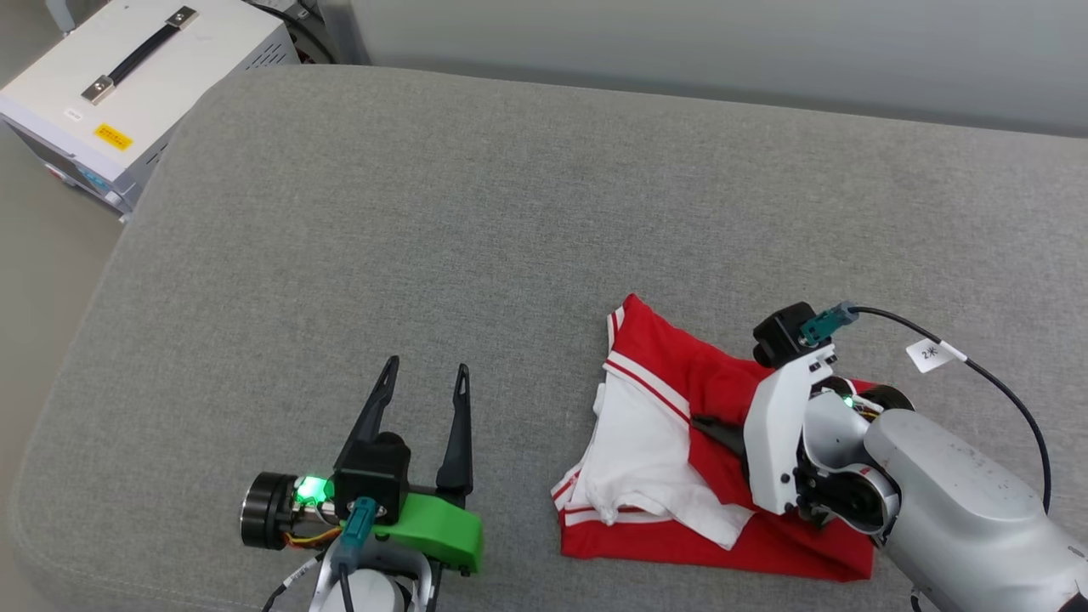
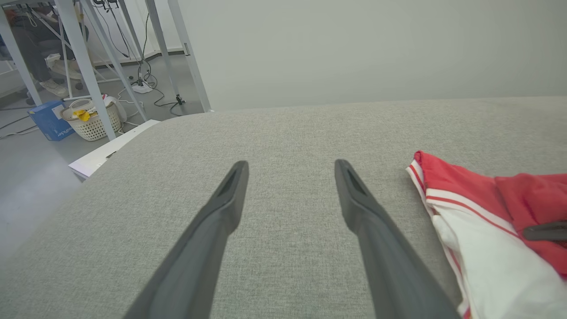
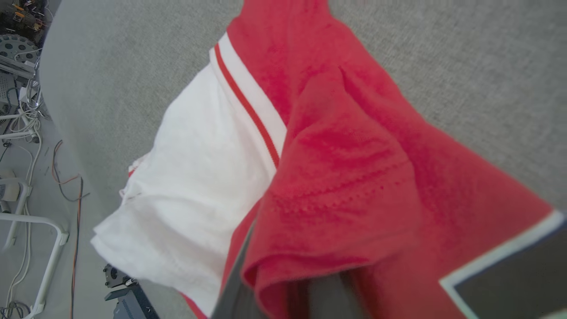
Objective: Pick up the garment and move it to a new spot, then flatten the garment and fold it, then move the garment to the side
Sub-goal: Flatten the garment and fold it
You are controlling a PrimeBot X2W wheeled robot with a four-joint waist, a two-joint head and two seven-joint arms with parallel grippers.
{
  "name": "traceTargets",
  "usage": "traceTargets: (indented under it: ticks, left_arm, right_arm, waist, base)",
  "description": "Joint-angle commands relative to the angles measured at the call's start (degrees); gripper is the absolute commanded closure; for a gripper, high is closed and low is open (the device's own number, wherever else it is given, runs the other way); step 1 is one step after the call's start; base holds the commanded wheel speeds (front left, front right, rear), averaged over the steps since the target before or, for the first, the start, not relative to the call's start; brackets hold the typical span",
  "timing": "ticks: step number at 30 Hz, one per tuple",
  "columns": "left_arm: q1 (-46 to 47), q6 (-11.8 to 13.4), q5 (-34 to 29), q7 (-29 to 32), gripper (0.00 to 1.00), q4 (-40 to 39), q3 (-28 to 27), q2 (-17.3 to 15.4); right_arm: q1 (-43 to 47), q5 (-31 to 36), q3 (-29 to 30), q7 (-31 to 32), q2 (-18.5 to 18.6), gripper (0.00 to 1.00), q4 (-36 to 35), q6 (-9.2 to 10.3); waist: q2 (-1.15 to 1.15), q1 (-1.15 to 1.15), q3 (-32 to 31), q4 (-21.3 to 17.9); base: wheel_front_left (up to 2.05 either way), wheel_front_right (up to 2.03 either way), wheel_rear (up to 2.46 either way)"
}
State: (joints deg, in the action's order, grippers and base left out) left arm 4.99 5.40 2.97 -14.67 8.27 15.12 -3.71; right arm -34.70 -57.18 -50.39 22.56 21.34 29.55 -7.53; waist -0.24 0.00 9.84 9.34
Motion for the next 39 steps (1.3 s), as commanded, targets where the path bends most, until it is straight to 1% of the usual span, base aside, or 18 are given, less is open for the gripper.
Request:
traceTargets:
  ticks: [1, 5, 9, 12, 15, 18, 19, 21, 23, 25, 27, 29, 33, 39]
  left_arm:
    - [0.10, -0.30, -0.20, -0.33, 0.00, 0.23, -0.09, 0.25]
    - [-1.06, -0.42, -0.27, -0.33, 0.00, 0.61, -0.78, -0.05]
    - [-2.32, -0.45, -0.30, -0.33, 0.00, 0.26, -1.58, -0.42]
    - [-3.12, -0.46, -0.37, -0.33, 0.00, -0.27, -2.15, -0.72]
    - [-3.83, -0.62, -0.54, -0.33, 0.00, -0.67, -2.45, -1.05]
    - [-4.55, -0.68, -0.56, -0.33, 0.00, -0.92, -2.83, -1.25]
    - [-4.77, -0.64, -0.60, -0.33, 0.00, -1.01, -2.95, -1.27]
    - [-5.06, -0.64, -0.62, -0.33, 0.00, -1.17, -3.14, -1.33]
    - [-5.32, -0.68, -0.64, -0.33, 0.00, -1.32, -3.31, -1.38]
    - [-5.61, -0.70, -0.68, -0.33, 0.00, -1.44, -3.46, -1.43]
    - [-5.95, -0.73, -0.68, -0.33, 0.00, -1.62, -3.61, -1.47]
    - [-6.31, -0.71, -0.66, -0.33, 0.00, -1.82, -3.83, -1.52]
    - [-7.07, -0.69, -0.70, -0.33, 0.00, -2.27, -4.07, -1.56]
    - [-8.47, -0.64, -0.20, -0.33, 0.00, -3.10, -4.89, -1.54]
  right_arm:
    - [0.24, 0.20, -0.79, -1.32, 0.52, 0.00, -0.58, 0.04]
    - [0.91, 0.25, -0.18, -6.56, 3.87, 0.00, -5.42, 0.04]
    - [2.11, 2.67, 2.67, -13.29, 8.47, 0.00, -10.09, 0.04]
    - [3.73, 5.70, 7.40, -19.02, 10.98, 0.00, -12.09, 0.04]
    - [5.23, 11.82, 13.09, -24.81, 12.01, 0.00, -12.06, 0.04]
    - [7.92, 17.72, 19.96, -30.18, 10.69, 0.00, -11.88, 0.04]
    - [8.91, 20.60, 22.27, -31.99, 10.28, 0.00, -11.86, 0.04]
    - [11.06, 24.50, 27.24, -34.40, 8.61, 0.00, -11.76, 0.04]
    - [13.34, 29.37, 32.01, -36.07, 6.98, 0.00, -12.38, 0.04]
    - [16.15, 32.81, 36.74, -36.91, 4.47, 0.00, -13.51, 0.04]
    - [18.99, 36.91, 40.37, -37.34, 2.56, 0.00, -15.55, 0.04]
    - [21.93, 39.32, 43.90, -37.49, -0.15, 0.00, -17.73, 0.04]
    - [27.63, 42.88, 48.68, -37.53, -4.86, 0.00, -23.46, 0.04]
    - [34.94, 44.48, 51.67, -37.55, -10.08, 0.00, -28.61, 0.04]
  waist:
    - [0.24, 0.00, -1.14, -0.41]
    - [0.24, 0.00, -3.40, -1.30]
    - [0.24, 0.00, -5.17, -2.65]
    - [0.24, 0.00, -6.07, -3.87]
    - [0.24, 0.00, -6.74, -5.10]
    - [0.24, 0.00, -7.41, -6.39]
    - [0.24, 0.00, -7.62, -6.81]
    - [0.24, 0.00, -7.96, -7.48]
    - [0.24, 0.00, -8.33, -8.04]
    - [0.24, 0.00, -8.77, -8.53]
    - [0.24, 0.00, -9.14, -8.92]
    - [0.24, 0.00, -9.54, -9.31]
    - [0.24, 0.00, -10.08, -9.72]
    - [0.24, 0.00, -10.94, -9.90]
  base:
    - [0.00, 0.00, 0.00]
    - [0.00, 0.00, 0.00]
    - [0.00, 0.00, 0.00]
    - [0.00, 0.00, 0.00]
    - [0.00, 0.00, 0.00]
    - [0.00, 0.00, 0.00]
    - [0.00, 0.00, 0.00]
    - [0.00, 0.00, 0.00]
    - [0.00, 0.00, 0.00]
    - [0.00, 0.00, 0.00]
    - [0.00, 0.00, 0.00]
    - [0.00, 0.00, 0.00]
    - [0.00, 0.00, 0.00]
    - [0.00, 0.00, 0.00]
